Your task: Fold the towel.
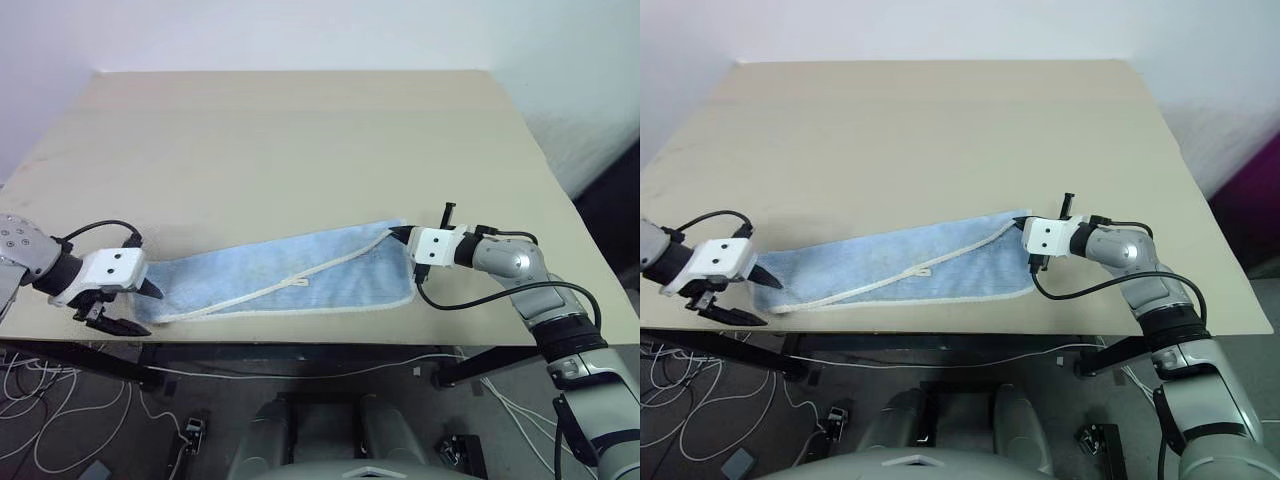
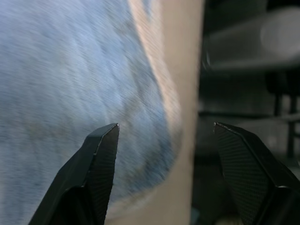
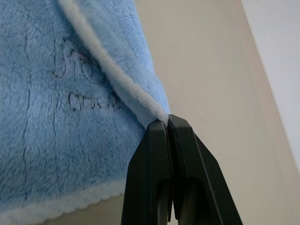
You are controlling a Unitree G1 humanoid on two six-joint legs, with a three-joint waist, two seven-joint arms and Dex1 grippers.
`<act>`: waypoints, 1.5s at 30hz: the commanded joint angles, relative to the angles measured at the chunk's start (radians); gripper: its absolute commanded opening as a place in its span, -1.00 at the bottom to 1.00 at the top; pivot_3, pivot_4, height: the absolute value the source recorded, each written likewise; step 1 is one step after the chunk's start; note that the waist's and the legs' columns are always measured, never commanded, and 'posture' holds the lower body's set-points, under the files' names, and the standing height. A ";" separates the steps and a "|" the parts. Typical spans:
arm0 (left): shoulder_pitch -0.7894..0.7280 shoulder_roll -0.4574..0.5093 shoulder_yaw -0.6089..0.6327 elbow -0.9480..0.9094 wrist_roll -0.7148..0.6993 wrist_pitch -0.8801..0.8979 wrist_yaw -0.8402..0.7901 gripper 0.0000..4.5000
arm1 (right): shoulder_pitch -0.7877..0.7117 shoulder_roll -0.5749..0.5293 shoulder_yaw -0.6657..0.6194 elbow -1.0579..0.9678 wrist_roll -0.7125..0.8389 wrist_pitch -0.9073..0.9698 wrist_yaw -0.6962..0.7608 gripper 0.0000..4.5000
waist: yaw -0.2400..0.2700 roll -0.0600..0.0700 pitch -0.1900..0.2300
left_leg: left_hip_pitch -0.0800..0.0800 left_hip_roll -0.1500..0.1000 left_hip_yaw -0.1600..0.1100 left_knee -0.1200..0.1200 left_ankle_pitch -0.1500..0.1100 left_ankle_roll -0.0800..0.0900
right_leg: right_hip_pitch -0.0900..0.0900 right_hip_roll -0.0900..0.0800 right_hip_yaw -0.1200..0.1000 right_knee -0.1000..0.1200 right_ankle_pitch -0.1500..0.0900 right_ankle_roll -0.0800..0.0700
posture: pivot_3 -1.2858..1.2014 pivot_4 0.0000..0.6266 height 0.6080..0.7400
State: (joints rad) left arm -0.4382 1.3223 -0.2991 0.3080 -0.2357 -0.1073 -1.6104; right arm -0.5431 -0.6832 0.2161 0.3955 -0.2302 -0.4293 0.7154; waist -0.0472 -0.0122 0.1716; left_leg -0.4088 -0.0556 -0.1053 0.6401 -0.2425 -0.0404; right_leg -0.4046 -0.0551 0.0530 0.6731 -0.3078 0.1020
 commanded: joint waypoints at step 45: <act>0.001 -0.094 0.052 0.027 0.100 -0.086 0.002 -0.04 | -0.001 0.015 -0.015 -0.025 0.006 -0.009 -0.018 -1.00 | 0.002 0.000 0.000 | 0.000 0.000 0.000 0.002 -0.001 0.001 | 0.001 0.000 0.000 0.001 0.000 0.000 | 0.03 -0.52 1.00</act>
State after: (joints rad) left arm -0.4378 1.2246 -0.2776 0.3473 -0.1525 -0.1831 -1.6100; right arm -0.5369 -0.6744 0.2164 0.3966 -0.2315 -0.4294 0.7111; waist -0.0454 -0.0121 0.1717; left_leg -0.4090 -0.0557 -0.1051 0.6423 -0.2430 -0.0395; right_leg -0.4041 -0.0550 0.0529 0.6739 -0.3078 0.1020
